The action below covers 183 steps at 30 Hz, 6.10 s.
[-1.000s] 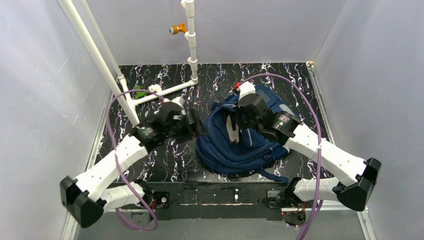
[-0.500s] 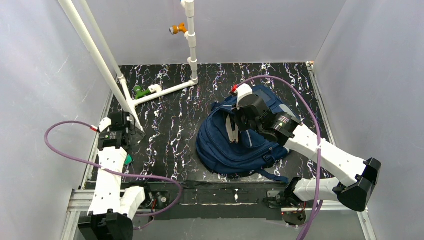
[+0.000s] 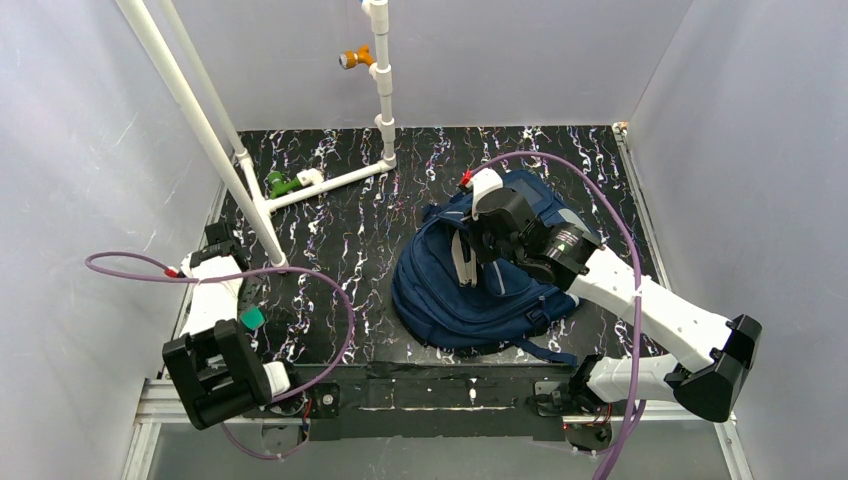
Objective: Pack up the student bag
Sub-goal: Pick up the stationery from the center of the board, then place the stationery in the student bag.
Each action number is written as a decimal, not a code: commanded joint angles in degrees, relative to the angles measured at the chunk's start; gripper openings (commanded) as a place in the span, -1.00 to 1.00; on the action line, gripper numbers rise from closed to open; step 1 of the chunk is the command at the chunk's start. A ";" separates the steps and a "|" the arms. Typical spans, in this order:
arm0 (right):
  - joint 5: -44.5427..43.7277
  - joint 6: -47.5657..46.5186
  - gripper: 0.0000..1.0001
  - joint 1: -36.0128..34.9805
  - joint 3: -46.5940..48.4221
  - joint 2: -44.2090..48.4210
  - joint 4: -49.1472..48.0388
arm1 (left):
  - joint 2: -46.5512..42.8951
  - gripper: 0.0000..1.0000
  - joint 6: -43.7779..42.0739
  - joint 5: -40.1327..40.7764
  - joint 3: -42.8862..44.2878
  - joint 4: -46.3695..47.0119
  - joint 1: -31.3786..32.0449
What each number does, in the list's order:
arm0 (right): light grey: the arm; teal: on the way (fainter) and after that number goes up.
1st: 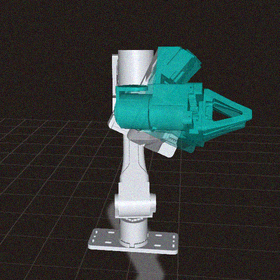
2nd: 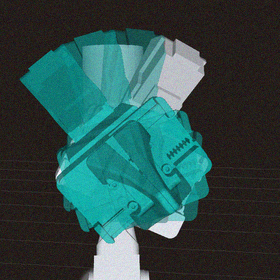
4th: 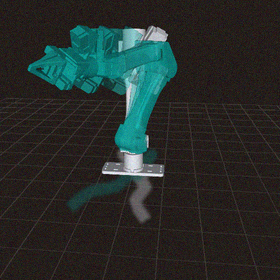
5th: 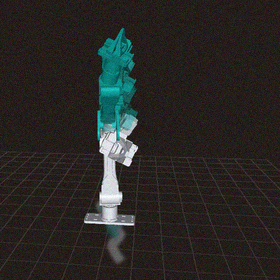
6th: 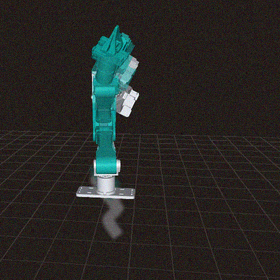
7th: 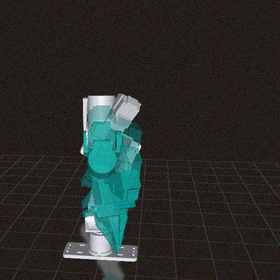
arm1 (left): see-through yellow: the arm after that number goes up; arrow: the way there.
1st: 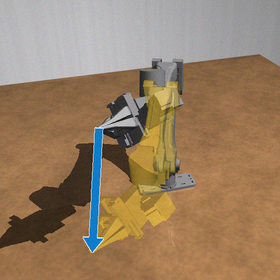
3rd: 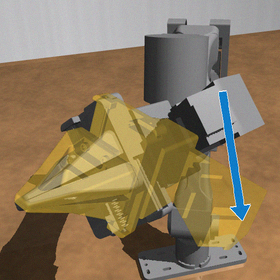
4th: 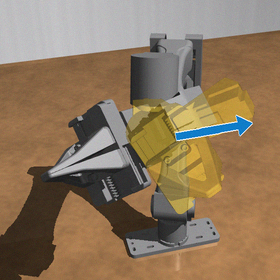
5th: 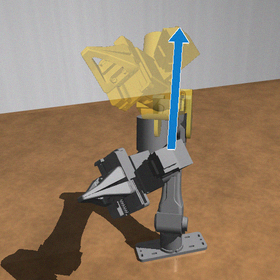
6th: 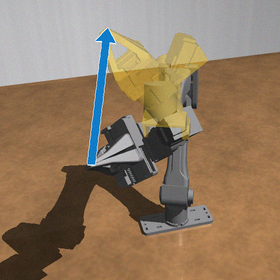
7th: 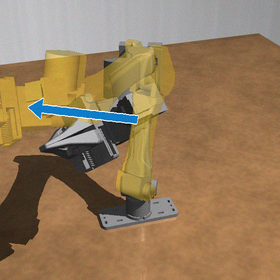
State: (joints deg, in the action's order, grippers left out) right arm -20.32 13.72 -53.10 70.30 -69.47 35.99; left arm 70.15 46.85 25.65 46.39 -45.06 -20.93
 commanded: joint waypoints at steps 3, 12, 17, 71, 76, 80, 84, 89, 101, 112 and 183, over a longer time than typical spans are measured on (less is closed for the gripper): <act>2.43 0.48 -0.97 -0.42 5.81 0.15 -4.37 | 3.96 0.97 -3.56 -4.71 -3.00 6.65 -1.96; 2.29 1.56 -0.97 -0.42 6.22 -0.36 -4.15 | 11.08 0.90 -3.05 -12.52 -4.44 9.77 -4.03; 2.02 1.67 -0.97 -0.42 6.51 -0.49 -4.15 | 9.06 0.52 -2.54 -10.81 -5.30 10.09 -5.23; -4.74 3.39 -0.97 -0.07 10.82 0.48 -3.62 | 16.36 -0.02 14.85 -36.11 19.88 47.51 68.35; -4.65 3.43 -0.97 -0.07 10.23 0.82 -3.90 | 17.56 0.41 14.85 -34.73 20.33 47.18 68.35; -4.67 3.28 -0.97 -0.07 10.12 0.70 -3.74 | 16.68 0.55 13.91 -34.41 20.09 46.10 68.30; -4.46 3.23 -0.97 -0.07 9.66 0.72 -3.47 | 13.79 0.58 12.33 -32.24 19.03 43.43 68.32; -3.74 3.92 -0.97 -0.07 8.30 1.34 -3.80 | 9.73 0.51 12.11 -30.93 16.59 41.12 68.29; -2.96 3.92 -0.97 -0.07 7.90 1.35 -4.13 | 4.40 0.29 5.68 -33.43 16.47 27.80 68.35; -2.21 3.81 -0.97 -0.07 8.53 1.61 -4.28 | 5.91 0.37 12.03 -40.67 11.48 35.10 67.93; -0.68 5.04 -0.97 -0.07 6.39 1.29 -6.19 | 17.79 -0.33 14.94 -37.30 18.51 46.31 63.41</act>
State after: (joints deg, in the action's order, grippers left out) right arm -23.24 16.73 -52.14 75.20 -71.46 39.70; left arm 90.11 62.87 -13.50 66.13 1.87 43.79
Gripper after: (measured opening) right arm 0.151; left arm 0.302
